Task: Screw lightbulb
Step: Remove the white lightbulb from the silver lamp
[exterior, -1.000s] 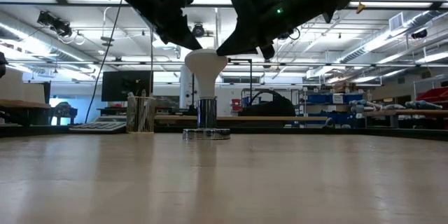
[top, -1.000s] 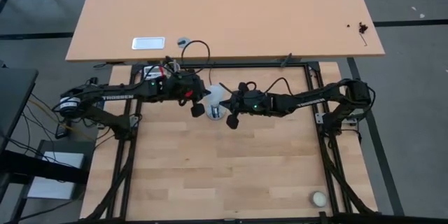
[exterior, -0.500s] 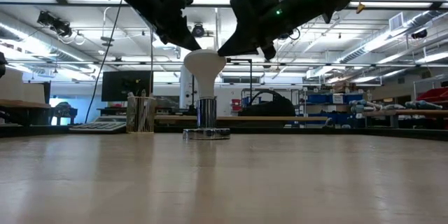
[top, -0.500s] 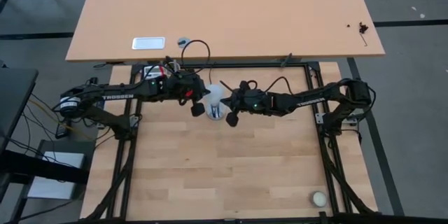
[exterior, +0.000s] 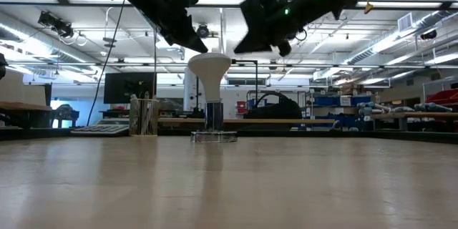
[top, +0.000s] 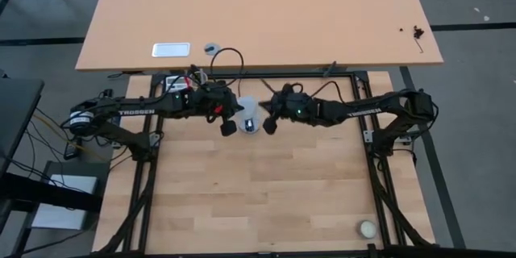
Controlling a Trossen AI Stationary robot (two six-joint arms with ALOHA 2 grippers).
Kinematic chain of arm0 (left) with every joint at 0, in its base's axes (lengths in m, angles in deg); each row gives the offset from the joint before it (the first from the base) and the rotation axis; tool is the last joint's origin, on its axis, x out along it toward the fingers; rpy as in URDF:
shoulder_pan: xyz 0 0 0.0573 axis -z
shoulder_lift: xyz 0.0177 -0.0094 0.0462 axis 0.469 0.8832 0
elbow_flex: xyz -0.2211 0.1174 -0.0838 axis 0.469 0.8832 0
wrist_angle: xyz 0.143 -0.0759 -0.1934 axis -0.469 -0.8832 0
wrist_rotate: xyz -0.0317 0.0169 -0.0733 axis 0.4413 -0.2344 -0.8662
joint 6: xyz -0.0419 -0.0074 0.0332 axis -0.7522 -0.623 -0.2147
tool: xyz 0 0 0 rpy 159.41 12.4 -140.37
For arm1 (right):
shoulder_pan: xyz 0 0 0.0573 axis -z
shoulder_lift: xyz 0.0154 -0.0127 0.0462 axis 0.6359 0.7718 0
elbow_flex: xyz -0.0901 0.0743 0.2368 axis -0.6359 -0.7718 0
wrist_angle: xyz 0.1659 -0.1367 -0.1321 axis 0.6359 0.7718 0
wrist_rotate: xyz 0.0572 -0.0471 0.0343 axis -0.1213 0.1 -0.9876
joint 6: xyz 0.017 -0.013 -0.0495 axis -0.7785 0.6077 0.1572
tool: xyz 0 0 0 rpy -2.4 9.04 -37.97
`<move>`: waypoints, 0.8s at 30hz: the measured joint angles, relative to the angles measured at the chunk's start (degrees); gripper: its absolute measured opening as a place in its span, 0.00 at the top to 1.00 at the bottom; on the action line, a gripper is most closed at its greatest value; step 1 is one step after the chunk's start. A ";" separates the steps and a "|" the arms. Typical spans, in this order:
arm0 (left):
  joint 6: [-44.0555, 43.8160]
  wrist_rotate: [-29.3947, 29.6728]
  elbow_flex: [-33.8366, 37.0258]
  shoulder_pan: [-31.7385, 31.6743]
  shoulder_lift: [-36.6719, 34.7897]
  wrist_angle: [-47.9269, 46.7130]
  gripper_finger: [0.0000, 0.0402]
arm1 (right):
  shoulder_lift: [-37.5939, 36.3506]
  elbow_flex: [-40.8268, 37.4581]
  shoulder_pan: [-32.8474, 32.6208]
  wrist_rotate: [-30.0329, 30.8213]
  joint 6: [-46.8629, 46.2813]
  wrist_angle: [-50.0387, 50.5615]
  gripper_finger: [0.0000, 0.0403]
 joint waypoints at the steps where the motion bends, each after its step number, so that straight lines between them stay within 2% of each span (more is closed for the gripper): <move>1: 0.00 0.02 0.04 0.00 0.02 0.36 1.00 | -0.38 0.06 -0.74 -2.24 0.53 -0.21 0.97; 4: 0.02 0.04 0.22 -0.02 0.07 2.21 1.00 | -0.64 0.02 -2.81 -5.35 1.08 -0.54 0.97; 12: 0.00 0.29 -2.42 -0.15 -0.02 4.31 1.00 | -0.27 0.02 -3.77 -5.31 1.35 -1.01 0.97; 17: 0.00 1.99 -3.70 -2.38 0.19 4.50 1.00 | -0.27 0.01 -3.32 -7.18 1.39 -1.74 0.97; 24: -0.14 -0.42 -3.79 -5.34 3.33 0.44 1.00 | -0.23 0.02 -3.01 -7.63 2.42 -0.80 0.97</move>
